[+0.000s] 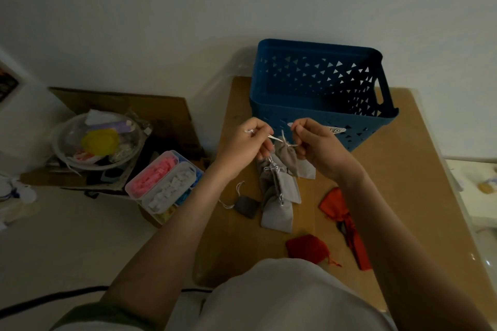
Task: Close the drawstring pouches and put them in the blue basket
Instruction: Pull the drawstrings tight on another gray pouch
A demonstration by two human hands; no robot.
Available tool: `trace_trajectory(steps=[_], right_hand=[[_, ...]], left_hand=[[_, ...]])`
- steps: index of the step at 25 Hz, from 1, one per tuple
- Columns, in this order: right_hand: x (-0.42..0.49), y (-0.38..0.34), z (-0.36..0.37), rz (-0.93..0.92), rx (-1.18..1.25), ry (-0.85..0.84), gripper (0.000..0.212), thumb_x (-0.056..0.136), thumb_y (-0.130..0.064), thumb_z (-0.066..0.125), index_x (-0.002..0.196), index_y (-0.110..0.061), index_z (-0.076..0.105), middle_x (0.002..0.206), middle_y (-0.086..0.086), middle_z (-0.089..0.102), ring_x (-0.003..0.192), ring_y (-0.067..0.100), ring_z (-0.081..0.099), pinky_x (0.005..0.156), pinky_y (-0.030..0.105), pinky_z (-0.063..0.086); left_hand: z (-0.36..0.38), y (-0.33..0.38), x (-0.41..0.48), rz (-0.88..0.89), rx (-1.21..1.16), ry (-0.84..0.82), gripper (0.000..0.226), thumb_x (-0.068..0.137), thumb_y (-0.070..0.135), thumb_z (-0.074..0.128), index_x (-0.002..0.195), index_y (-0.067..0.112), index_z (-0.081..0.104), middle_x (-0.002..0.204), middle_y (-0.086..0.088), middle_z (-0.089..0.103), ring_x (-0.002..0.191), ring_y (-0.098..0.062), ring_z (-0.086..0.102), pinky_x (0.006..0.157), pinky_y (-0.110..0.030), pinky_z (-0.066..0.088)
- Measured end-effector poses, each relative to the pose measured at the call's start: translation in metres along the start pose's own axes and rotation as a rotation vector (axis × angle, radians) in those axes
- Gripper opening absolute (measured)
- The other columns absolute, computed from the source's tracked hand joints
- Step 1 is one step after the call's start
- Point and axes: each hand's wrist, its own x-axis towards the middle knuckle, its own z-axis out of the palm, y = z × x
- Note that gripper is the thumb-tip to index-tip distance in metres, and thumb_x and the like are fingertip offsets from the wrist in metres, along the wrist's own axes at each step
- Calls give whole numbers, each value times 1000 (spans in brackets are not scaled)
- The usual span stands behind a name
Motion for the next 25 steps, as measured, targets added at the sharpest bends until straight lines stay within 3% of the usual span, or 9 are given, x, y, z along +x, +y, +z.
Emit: trace_trajectory(steps=[4,6,14,18,21,23,25], right_hand=[[0,1,-2,27,41,-12,23,103,-7,31,89,-10,49,61,-3,45,48,9,37,47,19,36],[1,3,-3,40,31,-15,24,102,-7,30,88,-11,49,60,-4,45,48,9,37,46,18,34],[2,12,-13,36,132,1,26,102,-6,28,88,-11,49,59,-5,43,48,8,36,46,18,33],[-1,7,-13,39,-42,7,21,102,-11,35,94,-10,54,64,-1,39,51,9,37,48,18,35],[0,6,-13,54,-284,-15,7,93,-12,57,100,-10,56,73,6,44,61,15,44,57,23,40],[1,10,-10,54,-505,-65,13,86,-13,68,96,-13,60,78,13,47,69,23,45,65,33,39],[1,10,-2,19,-562,-76,5,88,-13,66,90,-11,62,78,14,52,72,21,48,68,33,41]], left_hand=[[-6,-4,-1,-17,5,-146,31,94,2,41,115,19,56,65,-5,60,57,-12,55,51,-21,44],[-7,-8,-1,21,-27,-141,33,96,3,40,118,20,57,64,-3,58,57,-10,54,52,-20,43],[-2,-21,-4,9,-178,-118,26,101,9,38,111,19,59,61,4,52,57,-7,48,56,-19,40],[-2,-14,-3,7,-139,-112,21,101,12,38,107,17,58,60,1,53,54,-7,49,53,-20,40],[-3,-11,-1,28,-256,-142,21,101,9,37,104,16,56,60,2,56,57,-10,51,56,-23,40],[-2,-10,-1,65,-341,-159,19,100,6,39,103,15,55,60,2,57,59,-13,52,59,-25,42],[0,-10,-1,108,-380,-110,13,97,4,44,100,12,53,63,0,57,61,-13,52,60,-22,44]])
